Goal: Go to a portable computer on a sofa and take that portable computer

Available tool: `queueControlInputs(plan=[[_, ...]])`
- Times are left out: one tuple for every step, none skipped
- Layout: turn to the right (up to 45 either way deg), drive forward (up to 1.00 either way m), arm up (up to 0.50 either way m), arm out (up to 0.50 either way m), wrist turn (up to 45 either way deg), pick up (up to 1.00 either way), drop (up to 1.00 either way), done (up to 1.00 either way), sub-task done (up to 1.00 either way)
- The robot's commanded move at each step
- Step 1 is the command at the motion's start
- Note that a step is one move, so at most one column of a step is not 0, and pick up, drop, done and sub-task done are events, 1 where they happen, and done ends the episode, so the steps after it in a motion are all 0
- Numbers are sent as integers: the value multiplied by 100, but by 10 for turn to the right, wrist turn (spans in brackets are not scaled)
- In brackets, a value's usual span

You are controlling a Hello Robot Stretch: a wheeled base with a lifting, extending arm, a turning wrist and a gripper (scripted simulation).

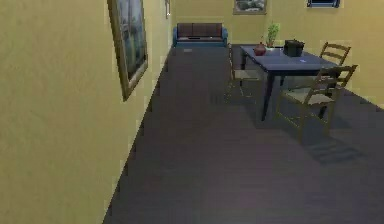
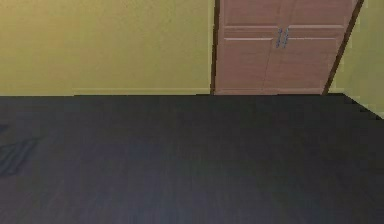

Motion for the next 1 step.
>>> queueControlInputs(plan=[[0,100,0,0,0,0,0,0,0]])
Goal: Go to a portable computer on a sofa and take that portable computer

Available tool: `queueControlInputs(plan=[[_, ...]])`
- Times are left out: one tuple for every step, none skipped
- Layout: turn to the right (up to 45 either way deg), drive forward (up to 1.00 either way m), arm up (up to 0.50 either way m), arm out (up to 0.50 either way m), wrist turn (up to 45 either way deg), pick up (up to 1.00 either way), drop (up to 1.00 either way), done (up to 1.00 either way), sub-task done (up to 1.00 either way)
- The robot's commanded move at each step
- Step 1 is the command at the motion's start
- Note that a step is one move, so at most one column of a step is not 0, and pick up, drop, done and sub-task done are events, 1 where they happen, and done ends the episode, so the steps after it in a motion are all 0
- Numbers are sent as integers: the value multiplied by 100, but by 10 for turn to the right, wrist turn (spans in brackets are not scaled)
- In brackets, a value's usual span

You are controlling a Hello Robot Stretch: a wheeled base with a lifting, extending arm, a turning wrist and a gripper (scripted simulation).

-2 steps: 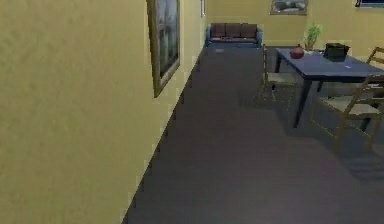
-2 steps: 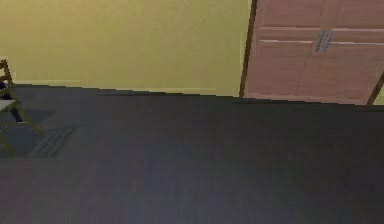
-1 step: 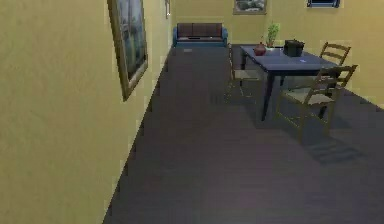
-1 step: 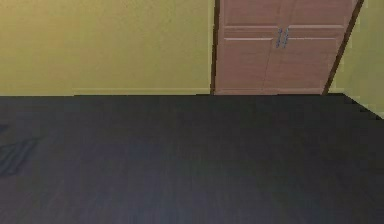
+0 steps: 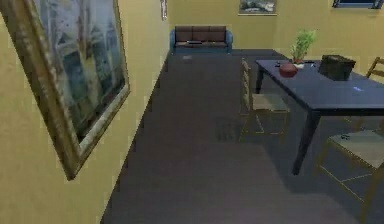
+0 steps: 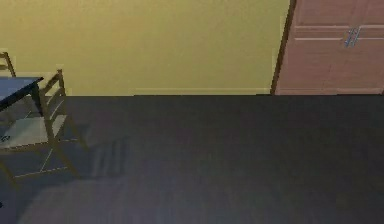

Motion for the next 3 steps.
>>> queueControlInputs(plan=[[30,0,0,0,0,0,0,0,0],[0,100,0,0,0,0,0,0,0],[0,70,0,0,0,0,0,0,0]])
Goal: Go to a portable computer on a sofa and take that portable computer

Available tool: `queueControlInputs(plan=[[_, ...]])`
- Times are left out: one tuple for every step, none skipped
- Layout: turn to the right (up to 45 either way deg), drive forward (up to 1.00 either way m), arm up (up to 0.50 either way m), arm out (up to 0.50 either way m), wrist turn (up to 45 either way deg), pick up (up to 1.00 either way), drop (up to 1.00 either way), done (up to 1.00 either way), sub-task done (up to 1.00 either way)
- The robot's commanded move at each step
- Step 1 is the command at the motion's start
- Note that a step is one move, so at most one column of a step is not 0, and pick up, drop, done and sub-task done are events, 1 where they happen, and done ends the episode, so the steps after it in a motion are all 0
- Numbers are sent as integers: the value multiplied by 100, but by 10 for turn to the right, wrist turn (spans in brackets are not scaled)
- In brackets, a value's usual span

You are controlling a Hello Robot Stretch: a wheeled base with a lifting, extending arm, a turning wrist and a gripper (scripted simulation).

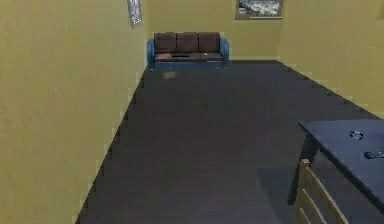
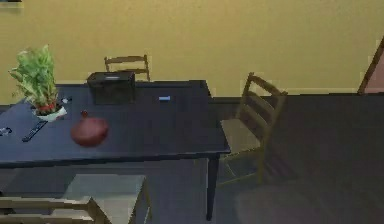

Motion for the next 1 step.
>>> queueControlInputs(plan=[[0,100,0,0,0,0,0,0,0]])
